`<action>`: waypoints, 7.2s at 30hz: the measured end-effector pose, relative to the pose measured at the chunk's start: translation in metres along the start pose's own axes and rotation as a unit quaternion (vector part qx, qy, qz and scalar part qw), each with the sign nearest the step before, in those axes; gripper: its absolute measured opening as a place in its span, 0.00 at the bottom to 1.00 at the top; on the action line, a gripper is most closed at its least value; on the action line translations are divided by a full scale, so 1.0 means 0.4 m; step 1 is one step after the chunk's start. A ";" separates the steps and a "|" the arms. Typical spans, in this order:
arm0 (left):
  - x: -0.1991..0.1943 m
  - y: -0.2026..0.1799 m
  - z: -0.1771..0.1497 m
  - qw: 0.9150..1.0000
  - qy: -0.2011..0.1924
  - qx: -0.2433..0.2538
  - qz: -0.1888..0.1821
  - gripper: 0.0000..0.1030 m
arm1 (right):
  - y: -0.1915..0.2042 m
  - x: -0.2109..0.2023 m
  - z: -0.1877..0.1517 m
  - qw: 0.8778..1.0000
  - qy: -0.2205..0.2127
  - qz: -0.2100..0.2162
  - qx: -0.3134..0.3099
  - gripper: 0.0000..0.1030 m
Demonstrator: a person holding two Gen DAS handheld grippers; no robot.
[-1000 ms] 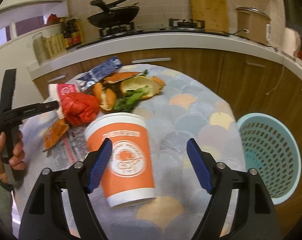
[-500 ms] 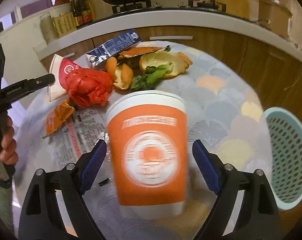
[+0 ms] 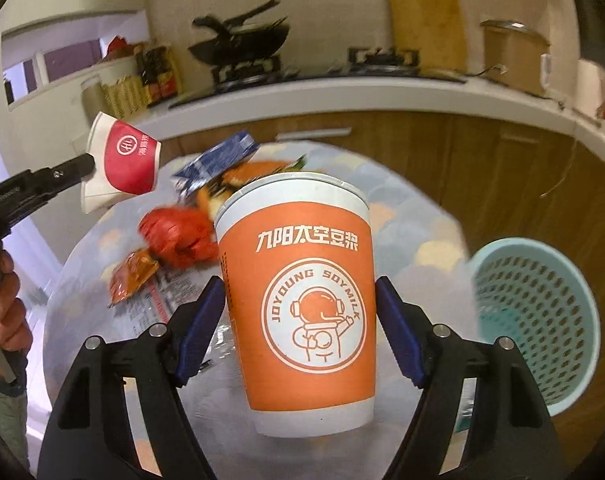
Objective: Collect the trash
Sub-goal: 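Grasp the orange soy-milk cup with the right tool and lift it, then carry both cups over the blue basket and open both tools to drop them, then grasp the orange snack wrapper with left tool while right tool grasps red bag, then carry wrapper and red bag over the basket and open both tools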
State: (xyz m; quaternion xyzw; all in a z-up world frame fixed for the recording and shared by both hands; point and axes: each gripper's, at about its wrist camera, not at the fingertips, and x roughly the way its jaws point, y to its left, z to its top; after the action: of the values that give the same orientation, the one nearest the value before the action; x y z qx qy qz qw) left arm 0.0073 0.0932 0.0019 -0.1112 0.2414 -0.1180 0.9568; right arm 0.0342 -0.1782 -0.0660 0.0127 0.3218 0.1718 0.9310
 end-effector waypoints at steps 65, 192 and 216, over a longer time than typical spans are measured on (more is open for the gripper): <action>0.359 -0.441 -0.123 0.983 0.129 0.046 -0.118 0.54 | -0.453 -0.085 -0.078 0.979 0.008 -0.163 0.119 0.74; 0.456 -0.638 -0.144 0.970 0.147 0.126 -0.150 0.22 | -0.538 -0.127 -0.028 0.976 -0.045 -0.155 0.148 0.45; 0.559 -0.651 -0.205 0.964 0.200 0.102 -0.143 0.50 | -0.685 -0.063 -0.113 0.960 0.017 -0.155 0.234 0.63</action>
State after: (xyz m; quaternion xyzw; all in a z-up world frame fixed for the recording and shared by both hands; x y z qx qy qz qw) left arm 0.1136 -0.2288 -0.0958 -0.0204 0.3959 -0.2970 0.8687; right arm 0.0737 -0.4481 -0.1236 0.1771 0.3672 -0.0546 0.9115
